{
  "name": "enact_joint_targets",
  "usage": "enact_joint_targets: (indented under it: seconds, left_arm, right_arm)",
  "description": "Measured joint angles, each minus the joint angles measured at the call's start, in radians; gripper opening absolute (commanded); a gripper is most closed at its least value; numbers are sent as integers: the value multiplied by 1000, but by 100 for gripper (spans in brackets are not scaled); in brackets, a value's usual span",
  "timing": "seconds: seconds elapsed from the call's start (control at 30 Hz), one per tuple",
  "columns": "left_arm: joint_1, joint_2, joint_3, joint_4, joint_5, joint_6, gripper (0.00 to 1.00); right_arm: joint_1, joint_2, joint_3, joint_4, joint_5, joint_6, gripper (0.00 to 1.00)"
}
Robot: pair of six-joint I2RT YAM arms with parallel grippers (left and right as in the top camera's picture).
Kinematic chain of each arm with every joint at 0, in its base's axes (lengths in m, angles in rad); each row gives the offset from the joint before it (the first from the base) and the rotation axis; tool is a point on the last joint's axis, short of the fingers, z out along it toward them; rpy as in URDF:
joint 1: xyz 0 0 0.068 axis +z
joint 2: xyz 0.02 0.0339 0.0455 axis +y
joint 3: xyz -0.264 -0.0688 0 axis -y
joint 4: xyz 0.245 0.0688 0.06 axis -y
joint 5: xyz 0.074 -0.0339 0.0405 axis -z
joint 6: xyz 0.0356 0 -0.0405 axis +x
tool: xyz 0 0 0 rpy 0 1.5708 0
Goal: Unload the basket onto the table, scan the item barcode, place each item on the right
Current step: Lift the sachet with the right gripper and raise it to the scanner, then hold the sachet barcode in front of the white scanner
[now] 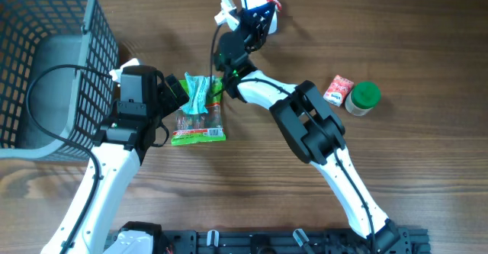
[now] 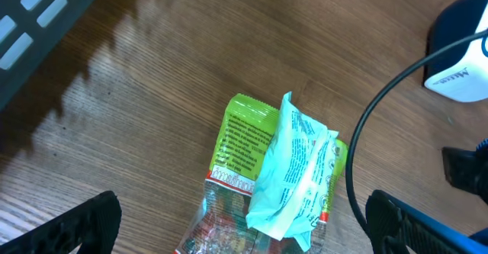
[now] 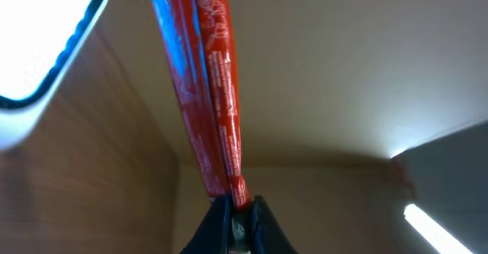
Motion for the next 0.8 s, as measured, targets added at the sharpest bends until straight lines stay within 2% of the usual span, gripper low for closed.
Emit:
enact_joint_targets:
  seconds: [0.07,0.1,0.2,0.37,0.5,0.8]
  left_arm:
    - [0,0,0,0,0,0,100]
    - [0,0,0,1,0,0,100]
    - [0,0,0,0,0,0,100]
    - [0,0,0,1,0,0,100]
    - [0,0,0,0,0,0,100]
    - [0,0,0,0,0,0,100]
  right_arm:
    - [-10,0,0,-87,16,-31,4]
    - [-13,0,2,-194,20,-19,4]
    - [-16,4,2,-455,30,97,4]
    - [-14,4,4,-710,5,301,4]
    - [-9,4,4,-790,-35,407,4]
    - [-4,4,4,-799,-60,436,4]
